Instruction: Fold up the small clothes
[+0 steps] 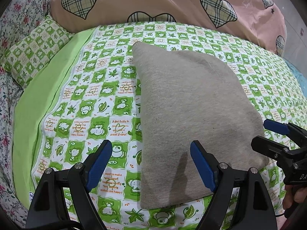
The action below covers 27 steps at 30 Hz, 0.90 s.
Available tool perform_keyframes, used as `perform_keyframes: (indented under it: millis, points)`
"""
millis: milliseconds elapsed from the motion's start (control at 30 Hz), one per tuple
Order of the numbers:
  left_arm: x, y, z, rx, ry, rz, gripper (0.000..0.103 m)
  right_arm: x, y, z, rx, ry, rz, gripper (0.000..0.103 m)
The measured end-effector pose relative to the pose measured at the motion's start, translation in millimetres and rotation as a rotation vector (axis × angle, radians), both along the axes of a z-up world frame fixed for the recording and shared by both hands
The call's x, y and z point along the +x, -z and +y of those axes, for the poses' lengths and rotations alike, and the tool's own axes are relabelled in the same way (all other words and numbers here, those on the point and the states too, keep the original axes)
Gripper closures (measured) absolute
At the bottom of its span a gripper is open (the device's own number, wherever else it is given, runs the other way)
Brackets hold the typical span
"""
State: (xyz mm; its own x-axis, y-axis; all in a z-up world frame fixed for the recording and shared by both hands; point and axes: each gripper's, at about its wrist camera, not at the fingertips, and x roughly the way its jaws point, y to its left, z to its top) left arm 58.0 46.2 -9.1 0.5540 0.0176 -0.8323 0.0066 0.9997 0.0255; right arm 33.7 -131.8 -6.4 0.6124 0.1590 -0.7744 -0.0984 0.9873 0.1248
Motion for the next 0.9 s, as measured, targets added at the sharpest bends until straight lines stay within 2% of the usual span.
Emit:
perform_keyframes:
  millis: [367, 900]
  points:
    - [3, -2, 0, 0.006, -0.021, -0.009, 0.019, 7, -5, 4, -0.009, -0.017, -0.010, 0.012]
    - [8, -4, -1, 0.006, -0.002, -0.012, 0.019, 11, -9, -6, -0.002, 0.000, -0.026, 0.012]
